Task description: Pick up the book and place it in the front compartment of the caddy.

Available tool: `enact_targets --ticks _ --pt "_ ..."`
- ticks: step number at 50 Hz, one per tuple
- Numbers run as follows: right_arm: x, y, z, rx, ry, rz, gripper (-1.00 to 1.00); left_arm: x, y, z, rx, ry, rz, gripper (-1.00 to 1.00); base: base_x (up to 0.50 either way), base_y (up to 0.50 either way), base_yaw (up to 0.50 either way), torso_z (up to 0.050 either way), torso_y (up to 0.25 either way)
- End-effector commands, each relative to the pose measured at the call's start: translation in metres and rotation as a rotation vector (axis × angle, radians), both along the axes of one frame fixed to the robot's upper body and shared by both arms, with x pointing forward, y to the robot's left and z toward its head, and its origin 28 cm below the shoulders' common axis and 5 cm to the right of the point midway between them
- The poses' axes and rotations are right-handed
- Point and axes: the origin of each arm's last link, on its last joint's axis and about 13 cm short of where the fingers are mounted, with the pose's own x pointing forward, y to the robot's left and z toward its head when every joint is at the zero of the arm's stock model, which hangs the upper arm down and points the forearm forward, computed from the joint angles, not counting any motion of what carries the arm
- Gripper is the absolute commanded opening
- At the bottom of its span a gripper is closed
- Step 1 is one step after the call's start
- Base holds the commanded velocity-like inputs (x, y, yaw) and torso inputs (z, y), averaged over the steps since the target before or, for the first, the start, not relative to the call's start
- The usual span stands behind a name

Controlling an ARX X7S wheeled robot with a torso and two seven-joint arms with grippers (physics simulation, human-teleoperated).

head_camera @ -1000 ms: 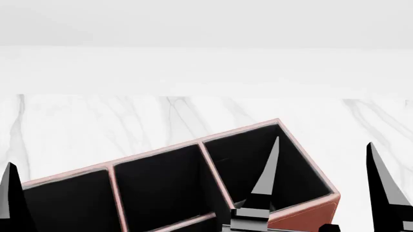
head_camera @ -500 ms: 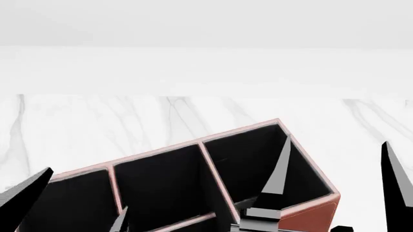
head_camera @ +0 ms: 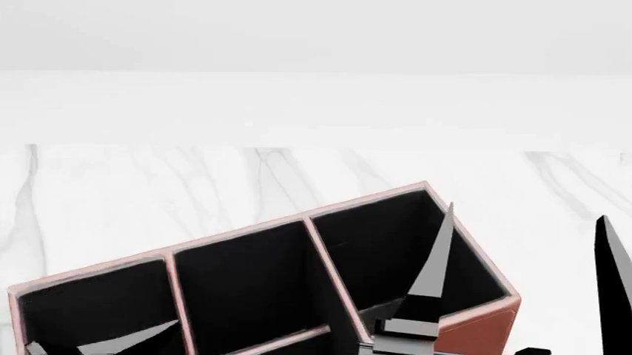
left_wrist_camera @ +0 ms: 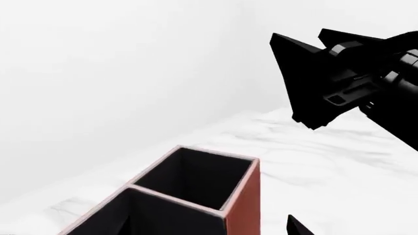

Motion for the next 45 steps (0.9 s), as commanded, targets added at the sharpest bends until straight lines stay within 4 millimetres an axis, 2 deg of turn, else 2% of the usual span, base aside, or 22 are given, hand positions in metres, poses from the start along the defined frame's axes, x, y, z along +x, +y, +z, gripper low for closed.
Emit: enact_targets --ticks 1,10,18,23,31,45 --pt "-0.003 -0.001 0.005 0.015 -0.027 0.02 1.0 0.002 -0.006 0.004 -0.009 0.035 -0.12 1.0 0.0 0.0 0.0 0.0 0.0" --pt "-0.004 -0.001 0.005 0.016 -0.029 0.02 1.0 0.003 -0.01 0.007 -0.055 0.138 -0.2 1.0 0.0 0.0 0.0 0.0 0.0" --pt "-0.004 -0.001 0.005 0.017 -0.026 0.024 1.0 0.007 -0.015 0.006 -0.009 0.227 -0.248 1.0 0.0 0.0 0.0 0.0 0.0" --pt "-0.004 -0.001 0.005 0.017 -0.026 0.024 1.0 0.009 -0.015 0.006 0.017 0.221 -0.247 1.0 0.0 0.0 0.0 0.0 0.0" --pt "-0.003 -0.001 0.006 0.018 -0.024 0.024 1.0 0.015 -0.022 0.013 0.115 0.261 -0.275 1.0 0.0 0.0 0.0 0.0 0.0" --pt "-0.004 -0.001 0.007 0.021 -0.026 0.025 1.0 0.019 -0.03 0.011 0.273 0.33 -0.386 1.0 0.0 0.0 0.0 0.0 0.0"
